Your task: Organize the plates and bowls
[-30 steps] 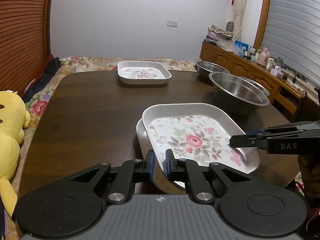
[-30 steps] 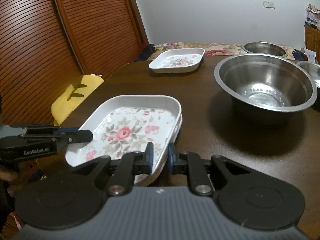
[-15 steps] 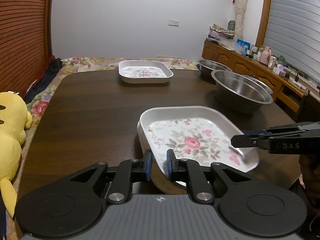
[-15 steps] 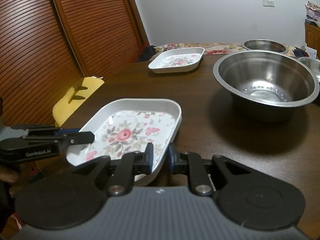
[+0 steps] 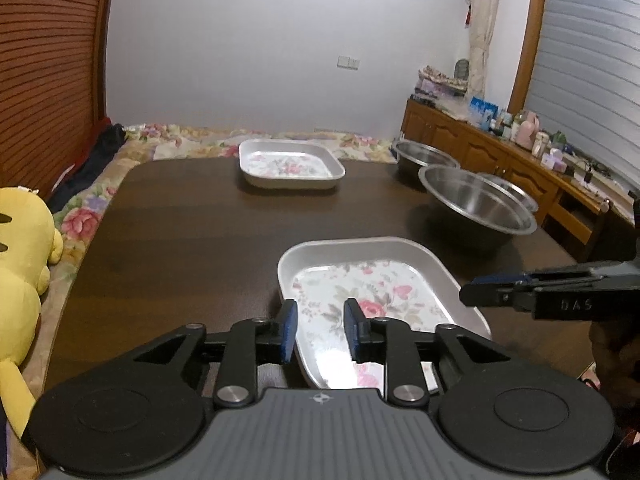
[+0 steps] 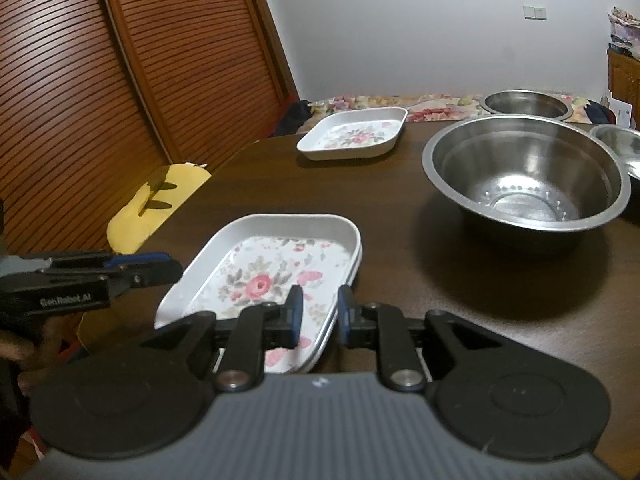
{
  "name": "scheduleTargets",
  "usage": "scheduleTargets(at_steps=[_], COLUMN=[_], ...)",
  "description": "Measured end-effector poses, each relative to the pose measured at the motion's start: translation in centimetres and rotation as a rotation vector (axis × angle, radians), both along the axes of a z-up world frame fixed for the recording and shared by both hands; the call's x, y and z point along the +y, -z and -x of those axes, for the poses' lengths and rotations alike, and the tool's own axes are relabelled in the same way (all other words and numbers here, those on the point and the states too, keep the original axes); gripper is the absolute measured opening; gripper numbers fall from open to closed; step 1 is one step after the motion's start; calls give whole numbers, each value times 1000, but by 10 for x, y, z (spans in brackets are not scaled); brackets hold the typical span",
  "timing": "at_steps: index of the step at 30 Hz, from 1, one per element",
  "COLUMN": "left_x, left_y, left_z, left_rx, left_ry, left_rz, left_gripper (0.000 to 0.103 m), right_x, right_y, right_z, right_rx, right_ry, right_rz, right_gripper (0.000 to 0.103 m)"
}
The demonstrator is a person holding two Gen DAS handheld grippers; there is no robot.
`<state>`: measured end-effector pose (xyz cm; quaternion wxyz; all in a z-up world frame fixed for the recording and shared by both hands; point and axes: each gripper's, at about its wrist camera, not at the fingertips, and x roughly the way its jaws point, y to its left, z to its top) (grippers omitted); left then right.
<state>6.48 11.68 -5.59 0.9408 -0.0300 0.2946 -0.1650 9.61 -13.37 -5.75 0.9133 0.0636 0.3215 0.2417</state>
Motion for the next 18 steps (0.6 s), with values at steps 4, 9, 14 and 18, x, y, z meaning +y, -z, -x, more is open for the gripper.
scheduleTargets(at_steps=[4,9,14,18], left_x=[2,7,10,9], left_y=[-8,-15,-23,-29], left_z=[2,-1,-9,-14], left_rx=[-30,-49,-60,-68], left_ry=[-11,-30,-59,-89], left_rz=[10,12,4,-4], left_gripper=[40,46,51,52], right_x=[0,-5,-12,-22], right_y=[-4,-8,-14,-17], right_z=[1,0,0,-2], right_rx=[-4,-10,-26,-36], right_ry=[6,12,10,3], right_rz=[0,-5,-34,-51], right_gripper=[20,20,20,20])
